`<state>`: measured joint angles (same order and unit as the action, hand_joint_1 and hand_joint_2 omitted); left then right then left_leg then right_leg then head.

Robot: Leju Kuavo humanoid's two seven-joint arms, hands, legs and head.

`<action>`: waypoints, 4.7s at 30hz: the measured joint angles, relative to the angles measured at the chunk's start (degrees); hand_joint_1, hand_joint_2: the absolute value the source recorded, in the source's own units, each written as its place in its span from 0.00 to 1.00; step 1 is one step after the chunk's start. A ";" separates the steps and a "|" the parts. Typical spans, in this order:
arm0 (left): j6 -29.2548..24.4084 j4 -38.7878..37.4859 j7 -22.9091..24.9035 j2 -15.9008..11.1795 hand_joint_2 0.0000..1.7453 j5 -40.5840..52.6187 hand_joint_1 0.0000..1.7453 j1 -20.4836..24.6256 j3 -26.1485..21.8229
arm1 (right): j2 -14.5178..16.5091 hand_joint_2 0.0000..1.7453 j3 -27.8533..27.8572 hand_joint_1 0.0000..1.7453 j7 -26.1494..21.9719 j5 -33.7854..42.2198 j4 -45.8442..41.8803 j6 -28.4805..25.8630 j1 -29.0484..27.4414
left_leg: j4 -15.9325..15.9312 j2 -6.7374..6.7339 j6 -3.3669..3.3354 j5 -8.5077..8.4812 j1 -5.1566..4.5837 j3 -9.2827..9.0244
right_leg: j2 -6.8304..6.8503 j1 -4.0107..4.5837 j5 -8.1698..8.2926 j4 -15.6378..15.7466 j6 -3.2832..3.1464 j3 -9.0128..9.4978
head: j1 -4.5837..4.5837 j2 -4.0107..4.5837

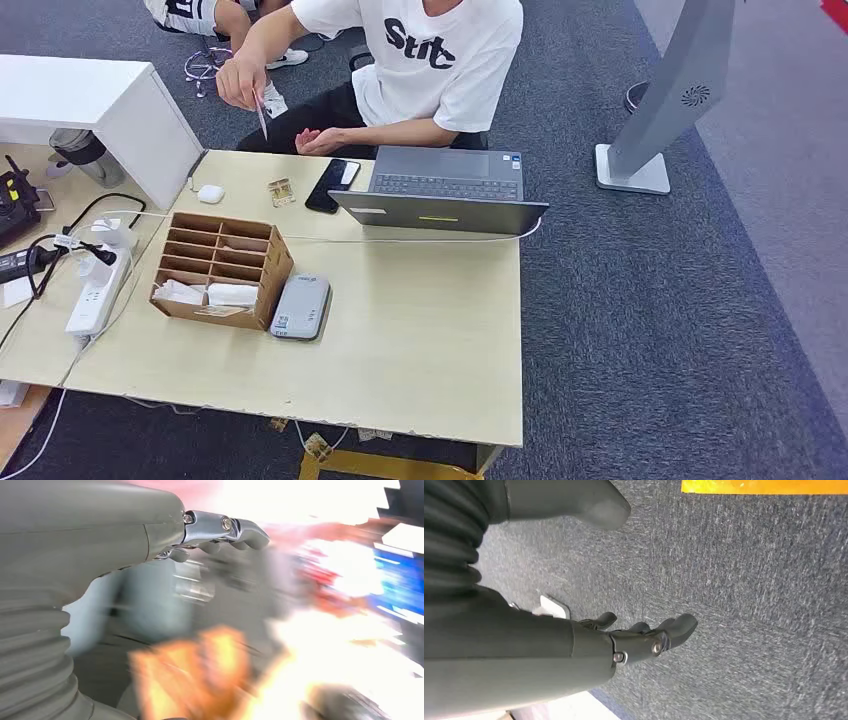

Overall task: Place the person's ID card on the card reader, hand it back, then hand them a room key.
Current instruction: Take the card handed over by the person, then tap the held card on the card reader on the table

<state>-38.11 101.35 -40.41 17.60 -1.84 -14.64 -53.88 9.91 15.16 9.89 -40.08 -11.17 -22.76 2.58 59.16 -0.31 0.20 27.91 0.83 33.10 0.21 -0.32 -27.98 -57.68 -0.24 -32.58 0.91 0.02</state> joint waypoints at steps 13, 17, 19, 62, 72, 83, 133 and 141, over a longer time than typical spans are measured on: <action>-0.78 26.00 3.26 -11.01 1.00 31.89 0.00 -5.13 31.42 | 0.33 1.00 3.13 0.00 -1.72 1.54 -0.02 1.18 0.36 | 0.00 0.03 0.03 -0.04 -0.09 -0.07 | -0.02 -0.06 0.06 -0.01 0.00 0.12 | -0.14 0.00; 3.64 23.72 13.58 -17.50 1.00 39.83 0.00 0.16 37.74 | 0.55 1.00 3.37 0.00 -1.74 0.72 -0.02 1.37 0.48 | -0.01 0.04 0.05 -0.11 -0.07 -0.09 | 0.00 -0.05 0.08 -0.03 -0.03 0.12 | -0.11 0.00; 7.06 20.88 18.65 -20.90 1.00 42.28 0.00 4.16 40.05 | 0.59 1.00 3.39 0.00 -1.74 0.23 -0.02 1.51 0.55 | -0.01 0.09 0.07 -0.21 -0.06 -0.07 | 0.05 -0.05 0.11 -0.05 -0.07 0.13 | -0.12 0.00; 17.35 -7.89 33.95 -36.48 1.00 53.03 1.00 23.32 49.99 | 0.60 1.00 3.40 0.00 -1.00 -4.50 0.00 2.46 0.58 | -0.01 0.01 0.10 -0.32 -0.07 0.04 | -0.08 -0.05 0.23 -0.08 -0.19 0.01 | -0.13 0.00; 17.23 -7.89 33.22 -36.46 1.00 53.11 1.00 21.68 49.99 | 0.60 1.00 3.40 0.00 -1.15 -4.96 0.00 2.44 0.50 | -0.01 0.01 0.10 -0.32 -0.08 0.04 | -0.09 -0.05 0.23 -0.08 -0.19 0.01 | -0.13 0.00; 19.85 -7.96 32.41 -36.23 1.00 56.14 1.00 21.56 51.53 | 0.60 1.00 3.40 0.00 -1.71 -5.58 -0.02 2.53 0.48 | 0.00 0.00 0.10 -0.32 -0.08 0.04 | -0.09 -0.05 0.23 -0.07 -0.19 -0.02 | -0.13 0.00; 20.42 -29.04 40.67 -34.88 1.00 74.29 1.00 27.35 66.26 | 0.71 1.00 4.23 0.00 -2.61 -7.89 -0.02 3.71 1.45 | 0.00 0.00 0.10 -0.32 -0.08 0.06 | -0.09 -0.06 0.23 -0.07 -0.19 -0.01 | -0.13 0.00; 20.03 -31.81 39.87 -33.59 1.00 74.80 1.00 27.35 67.52 | 0.90 1.00 4.23 0.00 -2.54 -8.09 -0.02 3.82 1.57 | 0.00 0.00 0.10 -0.32 -0.08 0.06 | -0.09 -0.06 0.23 -0.07 -0.19 -0.01 | -0.13 0.00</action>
<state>-18.08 69.54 -0.55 -15.99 72.96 12.71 13.64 10.81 19.39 7.35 -48.16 -11.19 -18.94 4.16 59.16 -0.30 0.30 27.59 0.75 33.16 0.12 -0.37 -27.74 -57.75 -0.43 -32.59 0.78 0.02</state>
